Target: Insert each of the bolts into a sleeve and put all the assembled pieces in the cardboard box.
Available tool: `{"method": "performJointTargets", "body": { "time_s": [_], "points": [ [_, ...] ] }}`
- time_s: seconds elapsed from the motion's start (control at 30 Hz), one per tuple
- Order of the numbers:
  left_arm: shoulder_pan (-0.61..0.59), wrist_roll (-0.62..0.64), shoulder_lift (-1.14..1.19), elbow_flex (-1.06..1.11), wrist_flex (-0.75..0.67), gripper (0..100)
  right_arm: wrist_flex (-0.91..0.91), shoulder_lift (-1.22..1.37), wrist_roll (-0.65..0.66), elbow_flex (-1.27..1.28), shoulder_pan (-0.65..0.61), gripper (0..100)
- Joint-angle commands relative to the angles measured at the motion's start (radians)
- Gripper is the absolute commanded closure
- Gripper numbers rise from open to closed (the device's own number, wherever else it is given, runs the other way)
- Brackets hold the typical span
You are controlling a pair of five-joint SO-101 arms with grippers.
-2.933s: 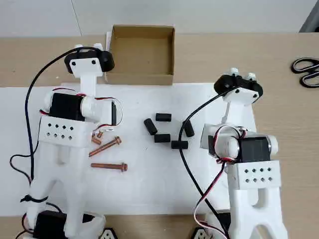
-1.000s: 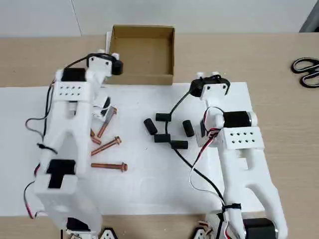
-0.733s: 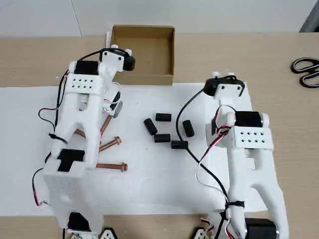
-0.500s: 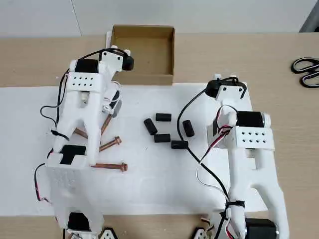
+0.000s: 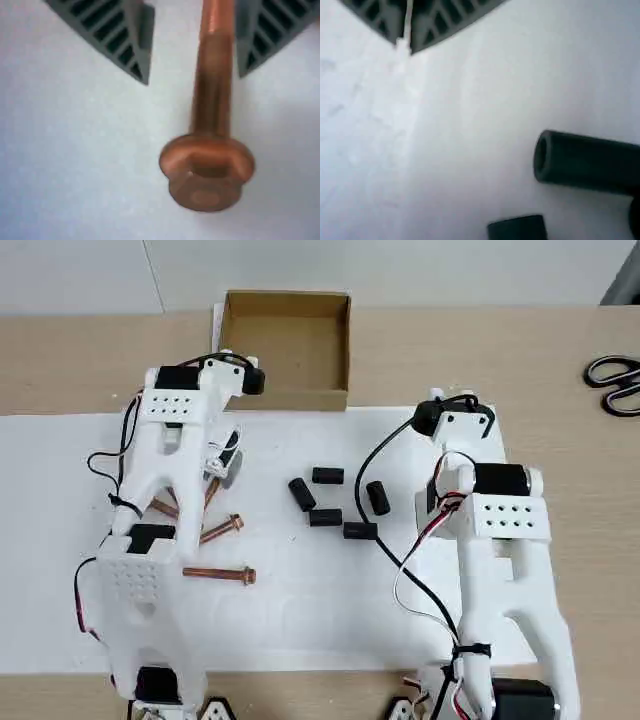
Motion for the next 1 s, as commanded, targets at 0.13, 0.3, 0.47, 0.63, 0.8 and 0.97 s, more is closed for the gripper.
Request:
{"method": "performJointTargets", "body": {
  "time_s": [0.13,0.3,0.47,0.63,0.8,0.97],
  "points": [
    [0.006,-0.008,-0.008,-0.033,-0.063,89,0.007,-0.001,0.011,-0.041,0.010,99.5],
    [0.006,-0.021,0.040,-0.038,-0.078,89,0.007,-0.001,0.011,-0.041,0.010,99.5],
    [0.005,-0.021,0.084,-0.056,-0.081,89,0.007,-0.001,0.011,-0.041,0.010,99.5],
    [0.006,-0.021,0.087,-0.094,-0.081,89,0.007,-0.001,0.011,-0.041,0.010,99.5],
    [0.008,-0.023,0.089,-0.087,-0.080,89,0.007,-0.001,0.011,-0.041,0.010,99.5],
    [0.008,-0.023,0.143,-0.091,-0.074,93,0.007,-0.001,0.011,-0.041,0.010,99.5]
  ]
}}
